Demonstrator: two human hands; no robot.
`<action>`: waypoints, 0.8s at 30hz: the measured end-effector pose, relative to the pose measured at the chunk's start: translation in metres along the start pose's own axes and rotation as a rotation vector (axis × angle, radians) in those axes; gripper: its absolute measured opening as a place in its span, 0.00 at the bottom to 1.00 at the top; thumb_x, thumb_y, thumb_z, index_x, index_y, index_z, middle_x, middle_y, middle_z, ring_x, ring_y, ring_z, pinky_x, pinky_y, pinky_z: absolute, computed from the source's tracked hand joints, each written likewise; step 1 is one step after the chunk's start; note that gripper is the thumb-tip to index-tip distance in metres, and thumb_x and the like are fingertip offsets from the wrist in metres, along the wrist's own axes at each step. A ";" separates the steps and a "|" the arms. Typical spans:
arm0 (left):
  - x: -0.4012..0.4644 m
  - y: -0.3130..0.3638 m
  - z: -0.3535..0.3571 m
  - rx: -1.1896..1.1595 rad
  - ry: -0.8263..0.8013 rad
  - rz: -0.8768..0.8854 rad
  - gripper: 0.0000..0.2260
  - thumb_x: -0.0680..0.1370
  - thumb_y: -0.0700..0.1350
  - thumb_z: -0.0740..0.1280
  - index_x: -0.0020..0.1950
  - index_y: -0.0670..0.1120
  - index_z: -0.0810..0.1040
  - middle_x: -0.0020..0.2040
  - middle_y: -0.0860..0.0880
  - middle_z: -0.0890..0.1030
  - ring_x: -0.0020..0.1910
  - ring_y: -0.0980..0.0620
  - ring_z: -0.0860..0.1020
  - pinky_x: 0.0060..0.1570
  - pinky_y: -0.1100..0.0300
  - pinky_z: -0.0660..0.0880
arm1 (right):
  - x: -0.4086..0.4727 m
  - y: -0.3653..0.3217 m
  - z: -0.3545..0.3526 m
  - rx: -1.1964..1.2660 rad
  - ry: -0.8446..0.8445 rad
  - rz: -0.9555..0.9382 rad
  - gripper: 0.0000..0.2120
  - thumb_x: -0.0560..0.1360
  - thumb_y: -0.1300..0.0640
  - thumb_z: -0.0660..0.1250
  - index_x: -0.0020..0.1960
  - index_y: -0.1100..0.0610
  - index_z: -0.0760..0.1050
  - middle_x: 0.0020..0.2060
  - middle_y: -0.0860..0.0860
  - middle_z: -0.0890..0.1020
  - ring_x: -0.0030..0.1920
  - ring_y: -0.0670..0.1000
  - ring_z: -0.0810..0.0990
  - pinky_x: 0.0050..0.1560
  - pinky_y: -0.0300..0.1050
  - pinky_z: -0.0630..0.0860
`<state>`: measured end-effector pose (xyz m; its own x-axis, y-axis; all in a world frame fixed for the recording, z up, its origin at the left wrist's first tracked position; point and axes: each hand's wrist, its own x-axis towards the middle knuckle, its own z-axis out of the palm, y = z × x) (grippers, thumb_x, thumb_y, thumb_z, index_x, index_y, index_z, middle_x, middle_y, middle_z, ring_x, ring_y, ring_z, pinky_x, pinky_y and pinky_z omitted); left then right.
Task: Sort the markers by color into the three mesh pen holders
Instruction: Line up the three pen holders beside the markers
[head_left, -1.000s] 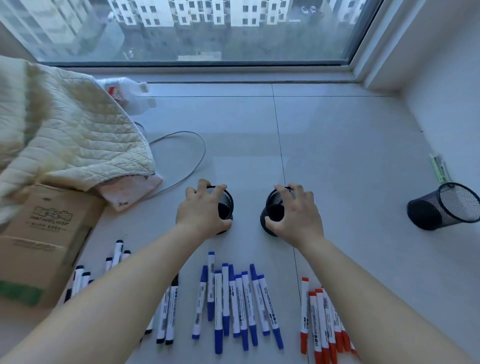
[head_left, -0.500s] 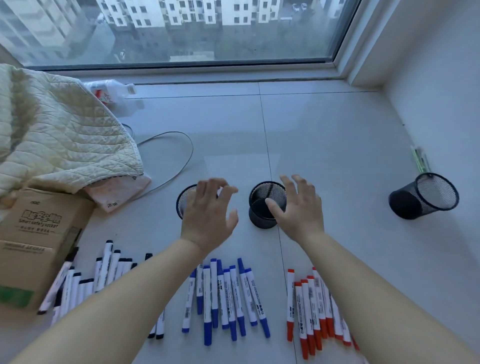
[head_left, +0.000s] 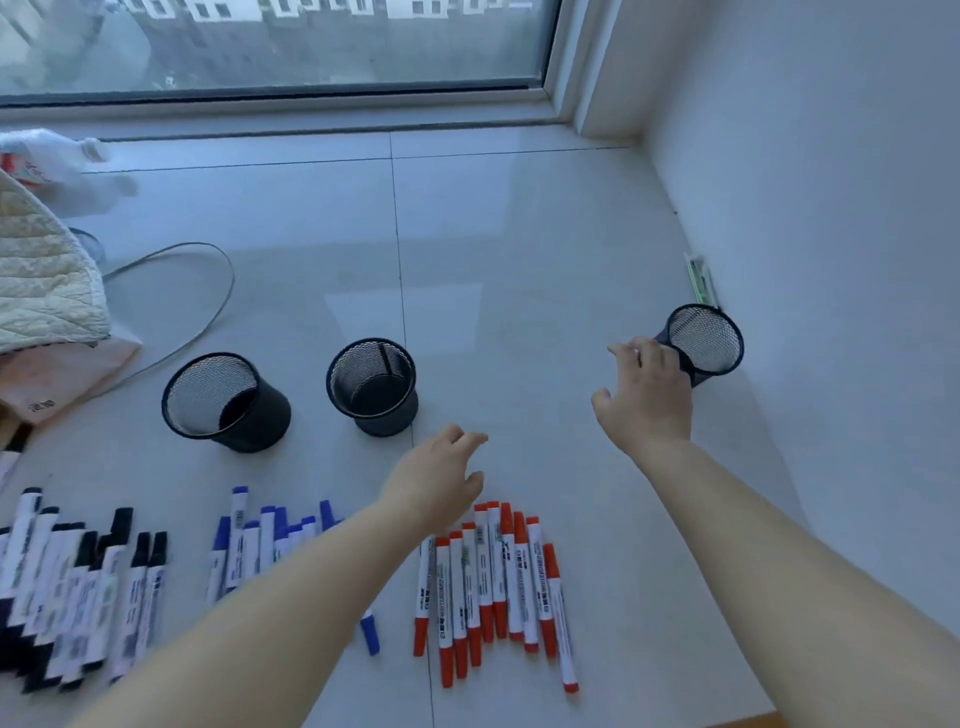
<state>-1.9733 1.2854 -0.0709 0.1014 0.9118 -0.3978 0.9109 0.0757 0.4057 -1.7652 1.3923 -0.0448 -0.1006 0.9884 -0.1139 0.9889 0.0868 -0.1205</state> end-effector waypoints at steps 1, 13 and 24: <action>0.007 0.004 0.005 -0.020 -0.008 -0.044 0.22 0.79 0.51 0.58 0.73 0.53 0.60 0.69 0.51 0.66 0.63 0.48 0.70 0.55 0.54 0.72 | 0.004 0.010 -0.001 -0.012 0.014 0.001 0.25 0.73 0.55 0.62 0.69 0.57 0.64 0.68 0.56 0.66 0.68 0.57 0.61 0.64 0.53 0.63; 0.047 0.012 0.034 0.171 -0.051 -0.285 0.31 0.76 0.58 0.62 0.75 0.59 0.49 0.77 0.51 0.46 0.76 0.45 0.46 0.66 0.47 0.64 | 0.054 0.080 -0.002 -0.076 -0.058 0.164 0.37 0.70 0.44 0.64 0.74 0.47 0.51 0.75 0.54 0.48 0.74 0.61 0.46 0.67 0.65 0.58; 0.030 0.006 0.032 0.104 -0.002 -0.256 0.26 0.79 0.46 0.58 0.75 0.52 0.54 0.77 0.49 0.52 0.75 0.47 0.51 0.71 0.54 0.57 | 0.031 0.030 0.012 0.130 0.008 -0.082 0.35 0.69 0.47 0.68 0.72 0.50 0.59 0.70 0.56 0.59 0.65 0.62 0.59 0.58 0.55 0.72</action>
<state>-1.9517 1.3009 -0.1064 -0.1366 0.8677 -0.4780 0.9430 0.2616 0.2055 -1.7403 1.4245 -0.0634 -0.1793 0.9796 -0.0904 0.9548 0.1512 -0.2558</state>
